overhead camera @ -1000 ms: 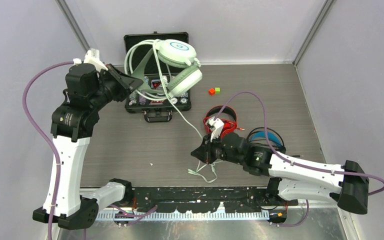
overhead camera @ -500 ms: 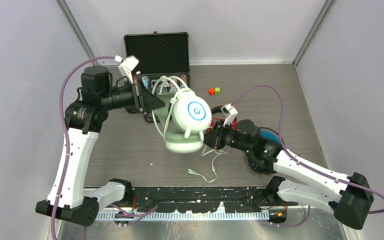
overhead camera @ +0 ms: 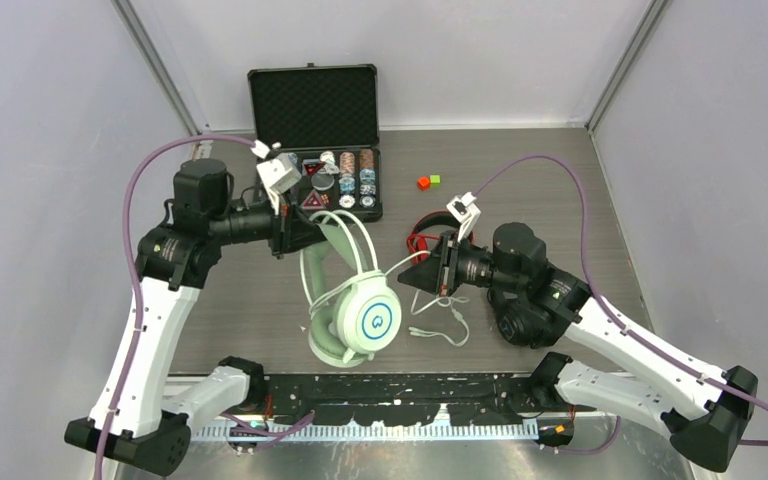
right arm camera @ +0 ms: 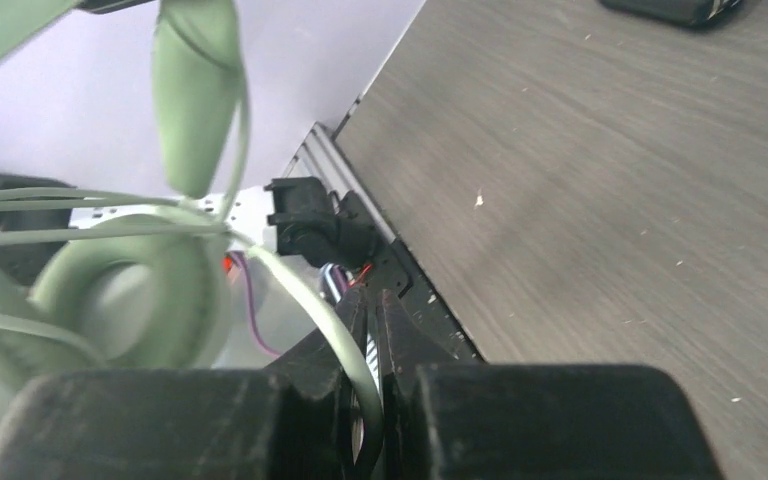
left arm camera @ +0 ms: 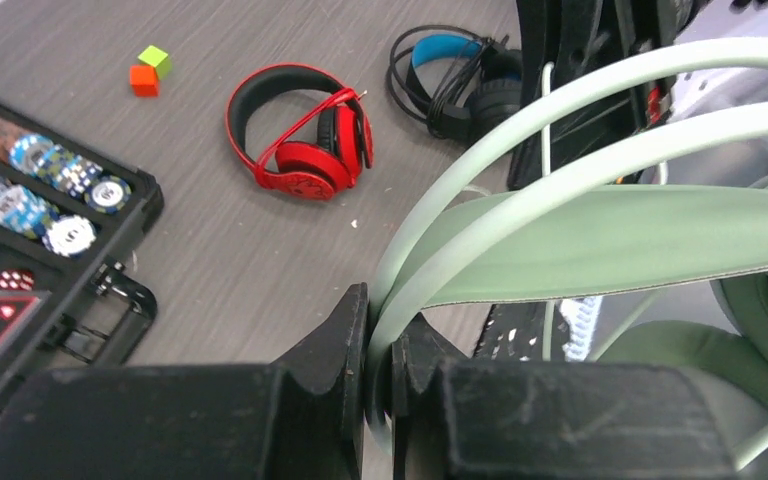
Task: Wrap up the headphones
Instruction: Wrap the headphones cable around the headphones.
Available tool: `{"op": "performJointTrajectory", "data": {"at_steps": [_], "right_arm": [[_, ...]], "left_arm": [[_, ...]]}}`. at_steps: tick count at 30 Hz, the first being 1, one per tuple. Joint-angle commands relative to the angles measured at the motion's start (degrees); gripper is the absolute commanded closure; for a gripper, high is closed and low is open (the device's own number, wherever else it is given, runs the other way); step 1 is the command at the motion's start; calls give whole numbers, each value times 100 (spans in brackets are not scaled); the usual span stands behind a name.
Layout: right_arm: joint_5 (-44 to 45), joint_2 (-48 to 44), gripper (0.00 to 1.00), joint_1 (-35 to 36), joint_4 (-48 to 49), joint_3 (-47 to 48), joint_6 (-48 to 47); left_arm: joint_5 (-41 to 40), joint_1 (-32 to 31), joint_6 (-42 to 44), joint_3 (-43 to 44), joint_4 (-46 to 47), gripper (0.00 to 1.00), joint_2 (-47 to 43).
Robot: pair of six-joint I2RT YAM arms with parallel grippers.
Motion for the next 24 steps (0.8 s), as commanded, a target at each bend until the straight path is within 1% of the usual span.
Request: {"op": "performJointTrajectory", "data": {"at_steps": [1,2,5,9,12,17,19,22,24], "right_arm": [[-591,-26,87,-70,-132,278,401],[-612,-59,87,-77,-142,286,431],[-761,-83,87,-129,-139,339,465],[-1283,36,86,-168,-141,504,629],[-1629,97,85,-165,-92,570,853],[-2092,142,82,-171,493,396,1371],[-2139,153,81,-172,712,312,1499],[-2301,192,82,-172,1240,172,1804],[-2434,257,84,-167,1601,106,2067]], "left_arm": [[41,-328,1034,140,-238,100,177],[8,-426,1321,150,-427,100,233],[-257,-787,1782,161,-708,100,372],[-1064,-1159,1969,212,-737,100,451],[-1757,-1277,2109,321,-709,100,449],[-2530,-1344,2288,346,-465,100,339],[-2693,-1363,2293,310,-361,100,288],[-2872,-1397,2338,310,-350,100,256],[-3077,-1416,2366,288,-353,100,244]]}}
